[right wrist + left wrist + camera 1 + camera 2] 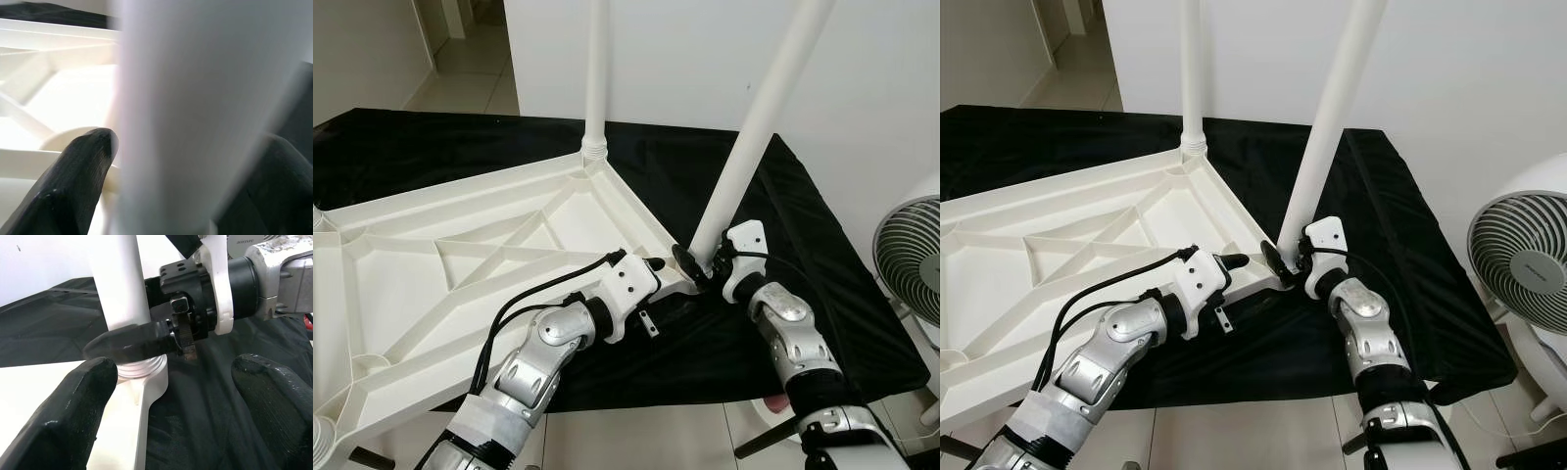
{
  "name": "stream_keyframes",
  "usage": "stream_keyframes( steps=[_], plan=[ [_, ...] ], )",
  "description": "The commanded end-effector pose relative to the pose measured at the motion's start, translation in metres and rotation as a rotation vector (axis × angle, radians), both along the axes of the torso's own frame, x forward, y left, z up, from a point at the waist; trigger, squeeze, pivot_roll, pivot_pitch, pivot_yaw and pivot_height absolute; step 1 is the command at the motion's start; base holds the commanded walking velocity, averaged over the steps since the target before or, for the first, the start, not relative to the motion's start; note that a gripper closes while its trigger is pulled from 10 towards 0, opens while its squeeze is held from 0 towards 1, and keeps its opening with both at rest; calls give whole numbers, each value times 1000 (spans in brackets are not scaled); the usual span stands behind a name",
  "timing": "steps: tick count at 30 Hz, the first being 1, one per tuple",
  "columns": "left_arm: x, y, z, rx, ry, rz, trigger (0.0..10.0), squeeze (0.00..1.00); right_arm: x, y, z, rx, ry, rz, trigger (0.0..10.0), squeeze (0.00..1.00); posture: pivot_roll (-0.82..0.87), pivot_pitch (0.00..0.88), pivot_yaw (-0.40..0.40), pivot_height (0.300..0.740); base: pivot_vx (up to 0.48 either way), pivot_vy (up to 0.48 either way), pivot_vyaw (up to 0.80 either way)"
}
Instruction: Building children table
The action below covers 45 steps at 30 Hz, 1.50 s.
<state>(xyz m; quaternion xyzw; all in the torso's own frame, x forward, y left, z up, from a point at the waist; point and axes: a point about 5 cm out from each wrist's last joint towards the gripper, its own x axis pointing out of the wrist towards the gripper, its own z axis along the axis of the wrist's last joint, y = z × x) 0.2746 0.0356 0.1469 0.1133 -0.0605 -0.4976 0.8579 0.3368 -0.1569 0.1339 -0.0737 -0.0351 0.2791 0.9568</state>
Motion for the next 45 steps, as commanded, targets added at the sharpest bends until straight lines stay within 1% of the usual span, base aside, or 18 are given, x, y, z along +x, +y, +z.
stream_keyframes(
  steps=[1,4,5,15,22,23,25,27,28,29,31,32,33,34,35,38,42,45],
  plan=[
    [-1,-3,-2,13,7,-32,10000,0,0,3,-1,-14,0,43,10000,0,128,0,-58,740,0,0,0],
    [0,-2,-2,14,5,-30,10000,0,1,5,0,-24,-1,82,9765,0,130,0,-58,740,0,0,0],
    [0,-2,-2,14,5,-28,10000,0,1,5,-1,-35,12,108,0,0,130,0,-58,740,0,0,0],
    [-2,0,-3,15,6,-24,10000,0,-4,2,-15,-45,90,164,0,0,136,0,-55,740,0,0,0],
    [-3,0,-3,18,8,-29,10000,0,-6,-3,-23,-9,121,106,0,0,132,0,-50,740,0,0,0],
    [-3,0,-3,18,10,-30,10000,0,-3,-5,-27,6,134,5,0,0,130,0,-49,740,0,0,0],
    [-3,0,-3,18,10,-30,10000,0,-3,-5,-27,6,134,5,0,0,130,0,-49,740,0,0,0],
    [-4,-1,-4,18,14,-35,10000,0,-1,2,-33,57,150,-193,0,0,127,6,-44,740,0,0,0],
    [-4,-1,-4,18,14,-35,10000,0,-1,2,-33,57,150,-193,0,0,127,6,-44,740,0,0,0],
    [-5,-1,-4,17,16,-37,10000,0,-2,6,-35,97,164,-262,0,0,127,6,-44,740,0,0,0],
    [-5,-1,-4,17,16,-37,10000,0,-2,6,-35,97,164,-262,0,0,127,6,-44,740,0,0,0],
    [-6,-2,-4,17,17,-40,10000,0,-4,12,-36,131,161,-339,0,0,124,10,-42,740,0,0,0],
    [-6,-2,-4,17,17,-40,10000,0,-4,12,-36,131,161,-339,0,0,124,10,-42,740,0,0,0],
    [-6,-2,-4,17,19,-42,10000,0,-8,16,-37,173,164,-427,0,0,123,13,-43,740,0,0,0],
    [-6,-2,-4,17,19,-42,10000,0,-8,16,-37,173,164,-427,0,0,123,13,-43,740,0,0,0],
    [-7,-3,-4,16,22,-46,10000,0,-18,23,-36,219,143,-613,0,0,120,17,-45,740,0,0,0],
    [-7,-3,-4,15,23,-46,10000,0,-23,30,-35,238,134,-657,0,0,119,18,-46,740,0,0,0],
    [-7,-4,-4,12,25,-47,10000,0,-26,42,-30,253,119,-607,0,0,117,19,-48,740,0,0,0]
  ],
)
